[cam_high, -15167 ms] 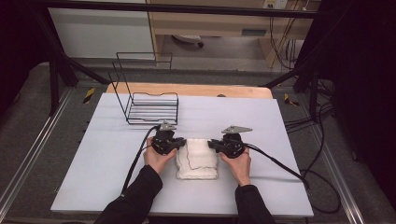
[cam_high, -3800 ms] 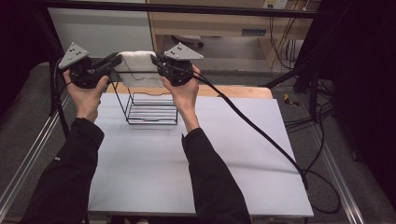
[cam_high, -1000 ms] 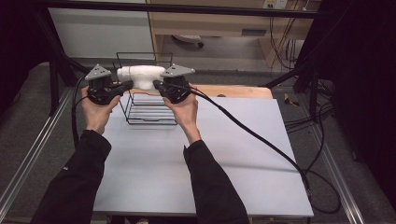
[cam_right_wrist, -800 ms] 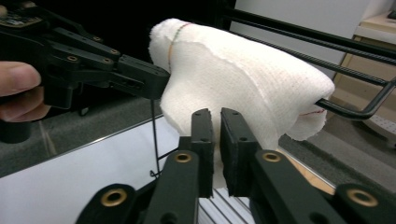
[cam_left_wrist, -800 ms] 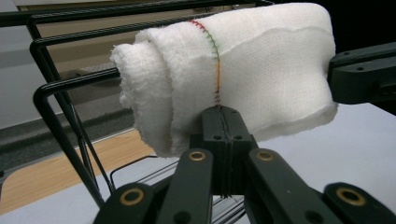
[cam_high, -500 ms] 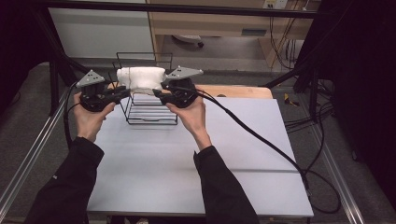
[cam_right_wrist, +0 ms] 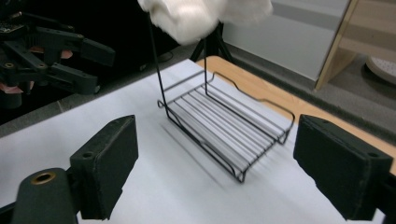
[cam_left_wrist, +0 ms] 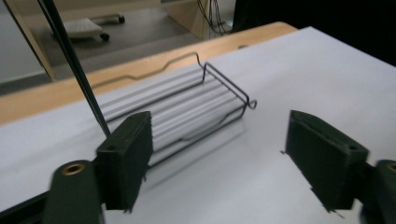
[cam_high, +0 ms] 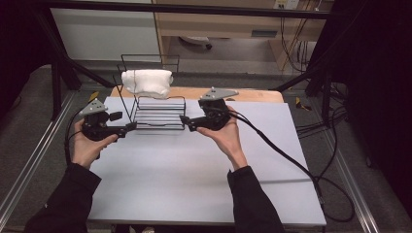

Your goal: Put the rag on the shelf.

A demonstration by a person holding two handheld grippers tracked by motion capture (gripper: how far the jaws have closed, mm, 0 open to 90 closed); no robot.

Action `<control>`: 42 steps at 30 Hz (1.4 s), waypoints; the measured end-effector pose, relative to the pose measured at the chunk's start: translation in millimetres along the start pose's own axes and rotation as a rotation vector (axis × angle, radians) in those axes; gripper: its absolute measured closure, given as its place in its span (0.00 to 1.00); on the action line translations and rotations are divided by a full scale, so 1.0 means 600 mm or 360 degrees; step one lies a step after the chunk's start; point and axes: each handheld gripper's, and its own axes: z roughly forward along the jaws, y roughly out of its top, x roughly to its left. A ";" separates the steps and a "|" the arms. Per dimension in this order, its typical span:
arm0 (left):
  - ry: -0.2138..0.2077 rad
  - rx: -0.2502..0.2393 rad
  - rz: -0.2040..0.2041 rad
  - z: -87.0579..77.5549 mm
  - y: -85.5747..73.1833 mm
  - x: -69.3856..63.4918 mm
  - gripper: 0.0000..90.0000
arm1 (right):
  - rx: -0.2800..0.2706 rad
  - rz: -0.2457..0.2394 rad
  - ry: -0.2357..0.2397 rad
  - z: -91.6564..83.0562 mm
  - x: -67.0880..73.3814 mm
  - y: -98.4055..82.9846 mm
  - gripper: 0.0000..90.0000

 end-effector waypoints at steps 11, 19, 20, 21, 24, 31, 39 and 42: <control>-0.0044 0.0104 0.0005 0.002 -0.077 -0.015 0.06 | 0.0042 0.0140 -0.0027 -0.065 -0.039 -0.100 0.05; -0.0055 0.0131 0.0011 0.004 -0.121 -0.025 0.05 | 0.0110 0.0237 -0.0036 -0.111 -0.067 -0.180 0.01; -0.0060 0.0134 0.0005 0.005 -0.127 -0.026 0.05 | 0.0112 0.0245 -0.0041 -0.116 -0.070 -0.189 0.01; -0.0065 0.0141 0.0008 0.007 -0.132 -0.026 0.05 | 0.0113 0.0255 -0.0048 -0.122 -0.073 -0.198 0.01; -0.0066 0.0160 0.0030 0.010 -0.146 -0.029 0.05 | 0.0145 0.0275 -0.0077 -0.137 -0.081 -0.225 0.01; -0.0079 0.0189 0.0036 0.012 -0.162 -0.033 0.06 | 0.0187 0.0296 -0.0068 -0.170 -0.095 -0.297 0.01; -0.0085 0.0214 0.0066 0.012 -0.174 -0.037 0.06 | 0.0216 0.0371 -0.0089 -0.205 -0.107 -0.352 0.01; -0.0086 0.0197 0.0066 0.009 -0.177 -0.038 0.06 | 0.0169 0.0387 -0.0073 -0.217 -0.110 -0.362 0.01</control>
